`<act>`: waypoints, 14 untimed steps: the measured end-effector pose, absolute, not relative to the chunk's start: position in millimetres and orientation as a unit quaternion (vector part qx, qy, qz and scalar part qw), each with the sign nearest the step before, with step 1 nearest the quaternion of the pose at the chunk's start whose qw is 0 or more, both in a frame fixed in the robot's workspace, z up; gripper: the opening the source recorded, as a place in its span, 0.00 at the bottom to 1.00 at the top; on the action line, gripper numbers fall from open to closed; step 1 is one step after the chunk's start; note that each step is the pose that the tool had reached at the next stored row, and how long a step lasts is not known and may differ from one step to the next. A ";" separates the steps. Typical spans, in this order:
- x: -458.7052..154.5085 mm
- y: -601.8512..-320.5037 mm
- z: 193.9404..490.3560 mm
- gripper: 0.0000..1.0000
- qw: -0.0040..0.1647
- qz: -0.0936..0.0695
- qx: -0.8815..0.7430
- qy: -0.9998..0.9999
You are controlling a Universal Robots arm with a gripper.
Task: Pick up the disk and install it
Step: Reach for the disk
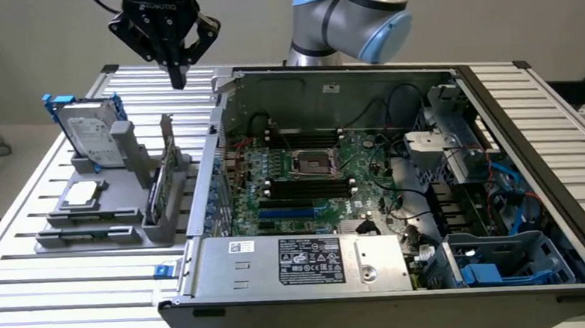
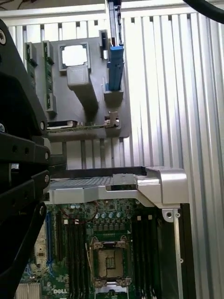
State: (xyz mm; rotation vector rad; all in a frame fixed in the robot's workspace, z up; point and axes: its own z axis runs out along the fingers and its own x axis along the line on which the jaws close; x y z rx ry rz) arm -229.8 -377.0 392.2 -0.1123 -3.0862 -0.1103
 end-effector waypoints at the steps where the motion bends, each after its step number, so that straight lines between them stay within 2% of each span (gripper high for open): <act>1: -233.3 -376.2 392.2 0.11 0.027 -0.036 -0.036 -0.998; 14: -274.0 -366.8 391.9 0.11 0.045 -0.044 -0.037 -0.997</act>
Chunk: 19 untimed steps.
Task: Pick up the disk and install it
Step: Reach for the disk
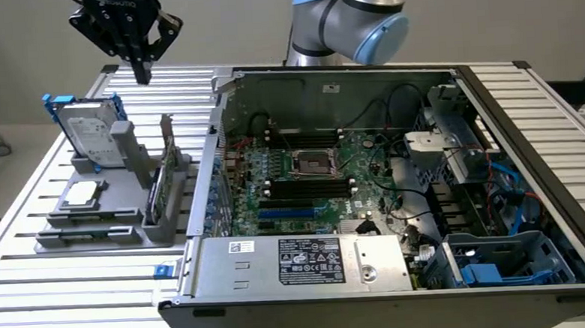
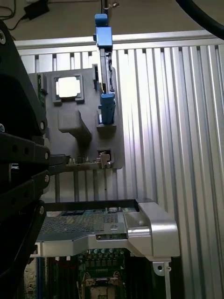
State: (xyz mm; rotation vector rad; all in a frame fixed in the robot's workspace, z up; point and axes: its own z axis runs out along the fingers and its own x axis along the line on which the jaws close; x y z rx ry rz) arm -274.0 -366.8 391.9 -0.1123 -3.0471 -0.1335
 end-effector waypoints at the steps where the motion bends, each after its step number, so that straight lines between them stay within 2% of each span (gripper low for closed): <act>1: -277.2 -366.0 391.9 0.11 0.046 -0.044 -0.037 -0.997; 7: -301.1 -360.3 389.7 0.11 0.049 -0.046 -0.037 -0.997; 19: -355.7 -341.6 375.0 0.11 0.043 -0.047 -0.037 -0.997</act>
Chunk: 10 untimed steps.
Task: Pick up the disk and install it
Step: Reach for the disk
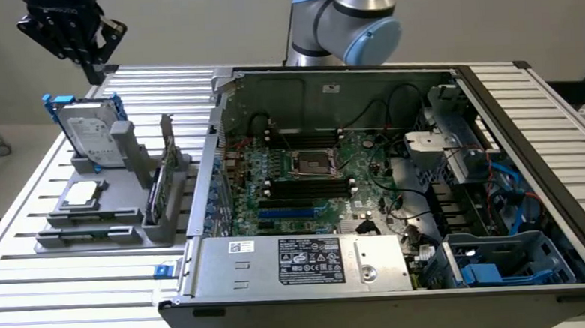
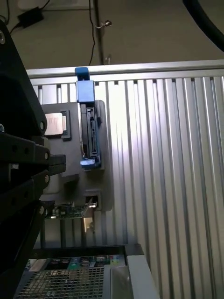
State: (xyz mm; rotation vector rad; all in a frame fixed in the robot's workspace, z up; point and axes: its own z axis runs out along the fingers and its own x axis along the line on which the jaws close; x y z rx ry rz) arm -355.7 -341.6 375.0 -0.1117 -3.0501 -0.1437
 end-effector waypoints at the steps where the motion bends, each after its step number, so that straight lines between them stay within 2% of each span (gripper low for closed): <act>1: -360.2 -339.8 374.2 0.11 0.043 -0.047 -0.037 -0.997; 10: -400.8 -325.2 366.6 0.11 0.039 -0.047 -0.036 -0.997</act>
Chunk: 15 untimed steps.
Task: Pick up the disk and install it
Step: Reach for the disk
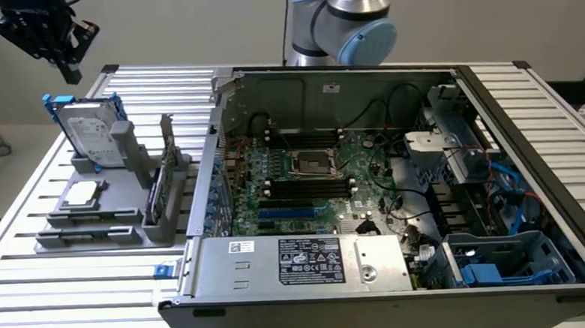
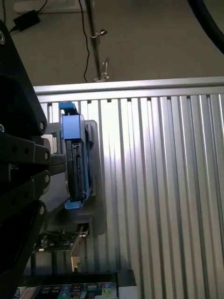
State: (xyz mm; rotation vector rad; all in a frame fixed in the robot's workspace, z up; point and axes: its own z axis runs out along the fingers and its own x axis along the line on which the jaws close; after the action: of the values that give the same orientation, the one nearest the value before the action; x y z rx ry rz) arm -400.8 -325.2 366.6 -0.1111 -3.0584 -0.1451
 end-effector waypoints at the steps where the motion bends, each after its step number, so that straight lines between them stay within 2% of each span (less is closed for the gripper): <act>1: -404.6 -324.2 365.5 0.11 0.038 -0.048 -0.036 -0.997; 15: -429.2 -295.5 359.7 0.11 0.029 -0.047 -0.027 -0.998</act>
State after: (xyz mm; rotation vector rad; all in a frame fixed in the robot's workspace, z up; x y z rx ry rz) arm -429.2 -295.5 359.7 -0.0818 -3.0789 -0.1453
